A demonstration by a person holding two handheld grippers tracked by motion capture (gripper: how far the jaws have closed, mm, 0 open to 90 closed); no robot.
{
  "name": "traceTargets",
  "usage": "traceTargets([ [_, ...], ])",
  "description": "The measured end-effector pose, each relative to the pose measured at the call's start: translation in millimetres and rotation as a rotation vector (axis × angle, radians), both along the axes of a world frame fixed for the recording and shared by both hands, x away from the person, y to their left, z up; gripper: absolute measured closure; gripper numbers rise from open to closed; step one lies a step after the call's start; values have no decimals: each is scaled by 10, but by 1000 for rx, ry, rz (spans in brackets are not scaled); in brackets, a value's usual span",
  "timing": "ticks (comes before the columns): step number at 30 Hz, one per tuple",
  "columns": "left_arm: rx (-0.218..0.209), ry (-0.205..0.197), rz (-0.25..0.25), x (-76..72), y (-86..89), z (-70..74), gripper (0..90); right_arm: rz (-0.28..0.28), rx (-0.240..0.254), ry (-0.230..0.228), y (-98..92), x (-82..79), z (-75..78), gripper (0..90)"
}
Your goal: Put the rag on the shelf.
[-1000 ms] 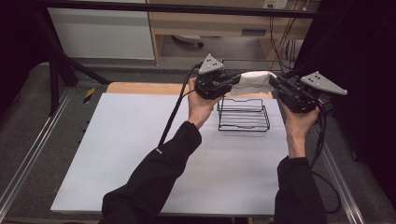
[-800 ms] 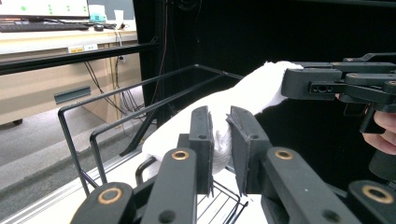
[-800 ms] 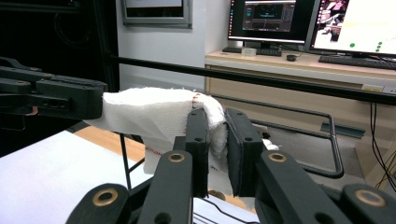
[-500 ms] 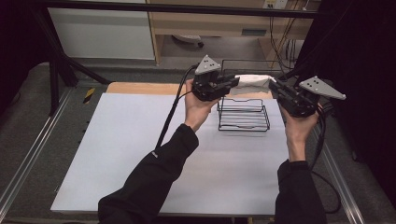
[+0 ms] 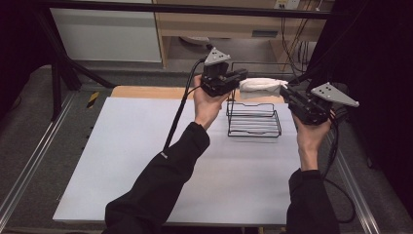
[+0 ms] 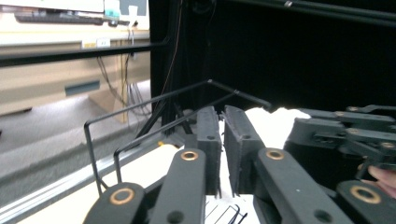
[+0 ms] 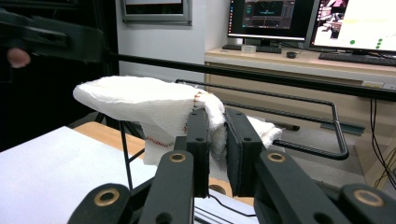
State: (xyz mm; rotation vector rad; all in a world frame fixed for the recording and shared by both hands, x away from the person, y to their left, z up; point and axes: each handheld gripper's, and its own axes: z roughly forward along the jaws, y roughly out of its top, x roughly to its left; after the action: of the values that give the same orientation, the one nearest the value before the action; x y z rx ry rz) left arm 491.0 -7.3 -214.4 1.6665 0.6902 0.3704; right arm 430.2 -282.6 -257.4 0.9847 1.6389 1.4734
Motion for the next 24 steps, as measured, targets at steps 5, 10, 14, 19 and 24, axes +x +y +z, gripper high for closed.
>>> traceTargets([
  [5,21,31,-39,7,-55,-117,879,2,0,3,-3,-3,-25,804],
  [10,40,63,-65,7,-75,-228,887,7,-1,8,-8,-12,-49,795],
  [14,52,71,-71,1,-92,-291,890,11,-4,12,-9,-30,-48,758],
  [19,62,75,-71,8,-103,-330,892,22,-14,16,-16,-62,-11,712],
  [24,87,62,-63,-4,-118,-349,893,40,-11,14,-16,-95,29,593],
])
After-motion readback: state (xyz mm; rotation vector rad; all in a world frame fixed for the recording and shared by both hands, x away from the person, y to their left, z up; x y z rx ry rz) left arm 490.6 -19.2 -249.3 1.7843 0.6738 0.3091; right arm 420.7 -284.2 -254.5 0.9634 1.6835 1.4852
